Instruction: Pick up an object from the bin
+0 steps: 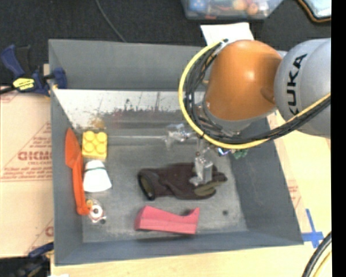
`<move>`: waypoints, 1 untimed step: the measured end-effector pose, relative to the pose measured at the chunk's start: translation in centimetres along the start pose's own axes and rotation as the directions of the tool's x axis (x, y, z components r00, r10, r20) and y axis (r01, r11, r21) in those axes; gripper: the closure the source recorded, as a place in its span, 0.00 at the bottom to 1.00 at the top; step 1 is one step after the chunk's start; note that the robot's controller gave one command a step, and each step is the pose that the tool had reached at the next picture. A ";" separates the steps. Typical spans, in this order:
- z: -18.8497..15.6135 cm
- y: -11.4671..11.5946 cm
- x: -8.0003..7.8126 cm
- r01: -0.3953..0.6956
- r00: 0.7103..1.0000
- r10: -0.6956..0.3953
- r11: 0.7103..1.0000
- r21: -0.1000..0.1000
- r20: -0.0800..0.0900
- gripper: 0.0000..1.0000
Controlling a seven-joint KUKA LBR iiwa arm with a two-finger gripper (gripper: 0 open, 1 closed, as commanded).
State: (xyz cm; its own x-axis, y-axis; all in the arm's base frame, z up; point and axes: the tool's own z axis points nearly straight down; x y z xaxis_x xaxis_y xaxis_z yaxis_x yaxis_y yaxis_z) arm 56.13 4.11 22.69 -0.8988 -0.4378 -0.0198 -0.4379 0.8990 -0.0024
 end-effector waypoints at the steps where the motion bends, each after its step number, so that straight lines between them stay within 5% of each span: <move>1: 8.8 -1.9 -0.9 0.057 0.998 -0.057 0.998 0.005 0.005 0.00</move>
Offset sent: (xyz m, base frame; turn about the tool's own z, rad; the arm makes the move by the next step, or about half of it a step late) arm -0.0115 0.0243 -0.0530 -0.0373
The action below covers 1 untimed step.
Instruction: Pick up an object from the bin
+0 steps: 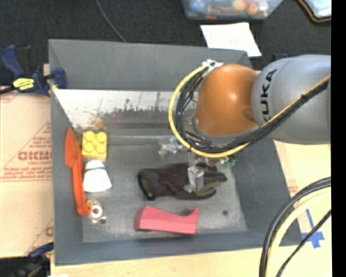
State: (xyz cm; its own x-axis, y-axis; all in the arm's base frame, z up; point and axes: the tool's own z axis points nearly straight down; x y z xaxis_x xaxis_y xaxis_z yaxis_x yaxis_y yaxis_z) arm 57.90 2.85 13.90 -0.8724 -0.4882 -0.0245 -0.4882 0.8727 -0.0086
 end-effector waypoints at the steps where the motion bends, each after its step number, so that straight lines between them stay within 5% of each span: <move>1: -2.1 3.6 0.6 -0.014 1.000 0.014 1.000 0.002 0.008 0.00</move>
Offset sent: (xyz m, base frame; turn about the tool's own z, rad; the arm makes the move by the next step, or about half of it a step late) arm -0.0475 0.0132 -0.0690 -0.0651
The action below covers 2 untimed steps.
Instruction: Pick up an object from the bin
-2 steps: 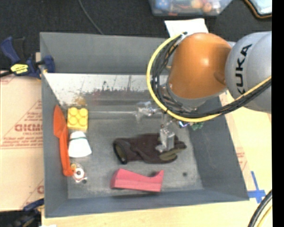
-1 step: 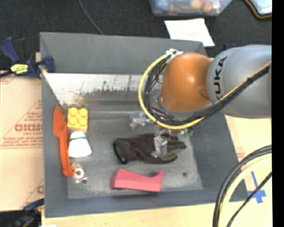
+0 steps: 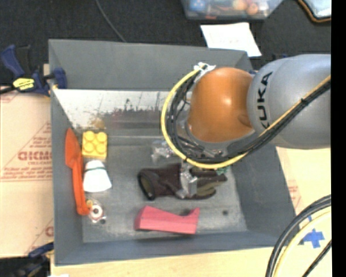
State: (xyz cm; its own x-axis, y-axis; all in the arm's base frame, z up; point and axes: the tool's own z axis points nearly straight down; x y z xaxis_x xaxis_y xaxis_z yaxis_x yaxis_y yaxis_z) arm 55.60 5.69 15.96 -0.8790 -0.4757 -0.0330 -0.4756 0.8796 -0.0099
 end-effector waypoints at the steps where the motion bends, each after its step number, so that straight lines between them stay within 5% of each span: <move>1: -0.2 0.1 0.2 0.015 1.000 -0.015 1.000 0.004 0.012 0.00; 2: -0.1 -0.6 -3.5 -0.026 1.000 0.025 1.000 0.006 0.019 0.00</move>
Offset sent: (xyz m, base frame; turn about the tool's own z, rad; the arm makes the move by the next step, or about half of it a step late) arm 0.0305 0.0117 -0.0016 0.0254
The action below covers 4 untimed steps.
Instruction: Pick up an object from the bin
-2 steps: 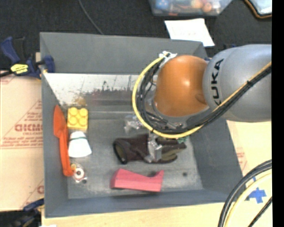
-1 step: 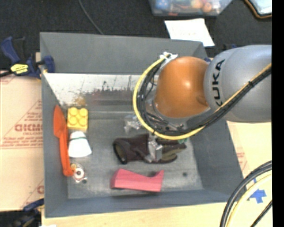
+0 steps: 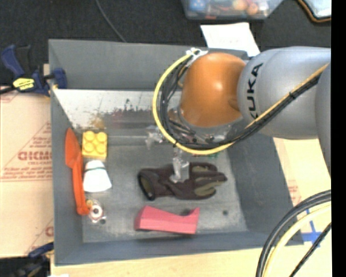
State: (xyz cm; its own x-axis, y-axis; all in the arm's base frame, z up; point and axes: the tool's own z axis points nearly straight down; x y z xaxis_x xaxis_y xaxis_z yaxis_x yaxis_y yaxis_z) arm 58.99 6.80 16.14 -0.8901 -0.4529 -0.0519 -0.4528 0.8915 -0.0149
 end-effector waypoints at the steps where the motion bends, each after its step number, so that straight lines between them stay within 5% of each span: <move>1: 6.7 1.8 3.3 0.094 0.995 -0.094 0.996 -0.008 -0.017 0.00; 2: 7.5 1.9 4.8 0.386 0.923 -0.386 0.923 0.006 0.005 0.00; 3: 5.6 0.6 3.6 0.110 0.994 -0.110 0.994 -0.004 -0.008 0.00; 4: 7.2 2.0 4.1 0.348 0.938 -0.348 0.938 0.003 0.004 0.00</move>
Offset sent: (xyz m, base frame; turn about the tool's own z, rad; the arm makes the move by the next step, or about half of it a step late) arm -0.0482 -0.0036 -0.0783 -0.4009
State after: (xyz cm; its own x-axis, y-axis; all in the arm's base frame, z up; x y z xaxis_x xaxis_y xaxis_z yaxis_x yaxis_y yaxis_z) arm 54.85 6.79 8.74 -0.6769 -0.7346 -0.0475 -0.7339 0.6784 -0.0347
